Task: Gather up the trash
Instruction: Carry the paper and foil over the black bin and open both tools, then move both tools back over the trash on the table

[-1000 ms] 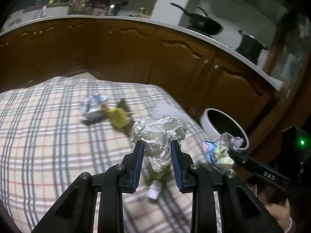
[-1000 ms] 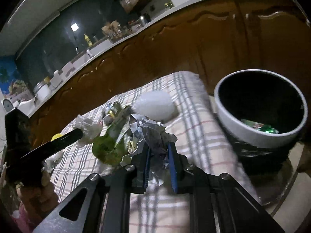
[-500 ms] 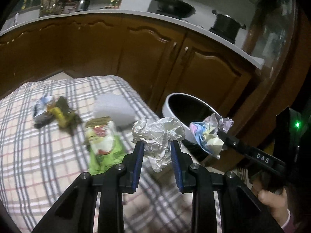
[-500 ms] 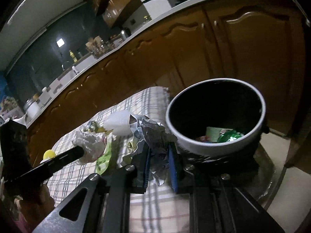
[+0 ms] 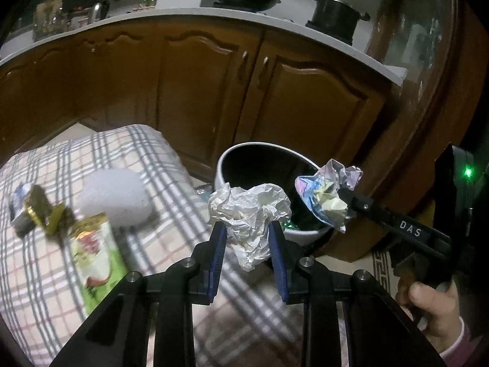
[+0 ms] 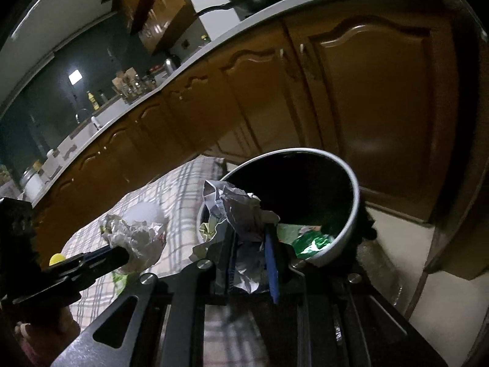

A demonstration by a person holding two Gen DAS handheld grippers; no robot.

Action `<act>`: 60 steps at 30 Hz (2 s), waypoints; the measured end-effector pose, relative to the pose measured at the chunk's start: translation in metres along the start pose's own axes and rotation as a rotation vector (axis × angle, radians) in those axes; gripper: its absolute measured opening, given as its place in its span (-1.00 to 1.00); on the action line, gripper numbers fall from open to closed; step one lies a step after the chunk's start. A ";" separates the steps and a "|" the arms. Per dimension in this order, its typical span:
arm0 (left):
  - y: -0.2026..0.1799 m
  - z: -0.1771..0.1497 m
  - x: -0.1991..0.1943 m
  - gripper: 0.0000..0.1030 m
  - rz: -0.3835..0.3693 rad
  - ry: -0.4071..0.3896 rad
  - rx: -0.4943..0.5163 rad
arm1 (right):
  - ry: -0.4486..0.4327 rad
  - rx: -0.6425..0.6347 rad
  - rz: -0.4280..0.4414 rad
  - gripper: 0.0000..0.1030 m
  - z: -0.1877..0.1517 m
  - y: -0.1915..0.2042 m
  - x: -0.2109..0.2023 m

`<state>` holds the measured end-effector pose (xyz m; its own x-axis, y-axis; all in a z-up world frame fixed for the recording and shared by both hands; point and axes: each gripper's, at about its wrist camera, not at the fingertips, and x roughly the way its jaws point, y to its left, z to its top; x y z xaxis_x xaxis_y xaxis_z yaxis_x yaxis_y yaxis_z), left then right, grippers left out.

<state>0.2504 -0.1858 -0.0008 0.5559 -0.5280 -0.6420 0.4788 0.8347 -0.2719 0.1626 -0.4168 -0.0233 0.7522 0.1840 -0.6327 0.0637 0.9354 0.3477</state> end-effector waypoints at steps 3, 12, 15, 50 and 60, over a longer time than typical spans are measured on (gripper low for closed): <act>-0.005 0.009 0.016 -0.47 -0.005 0.016 0.008 | 0.000 0.000 -0.018 -0.66 0.006 -0.009 0.002; -0.020 0.030 0.057 -0.46 -0.006 0.051 0.038 | 0.008 0.002 -0.051 -0.66 0.021 -0.028 0.014; -0.023 0.035 0.065 -0.44 -0.007 0.056 0.040 | 0.013 -0.004 -0.058 -0.66 0.027 -0.032 0.019; 0.035 -0.025 0.003 0.22 0.076 0.032 -0.099 | 0.034 0.048 0.018 0.26 0.005 -0.014 0.016; 0.087 -0.060 -0.057 0.22 0.148 -0.003 -0.218 | 0.087 0.002 0.104 0.32 -0.028 0.042 0.020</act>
<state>0.2197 -0.0735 -0.0313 0.6116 -0.3974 -0.6841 0.2344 0.9169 -0.3231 0.1618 -0.3654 -0.0408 0.6953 0.3055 -0.6505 -0.0105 0.9094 0.4159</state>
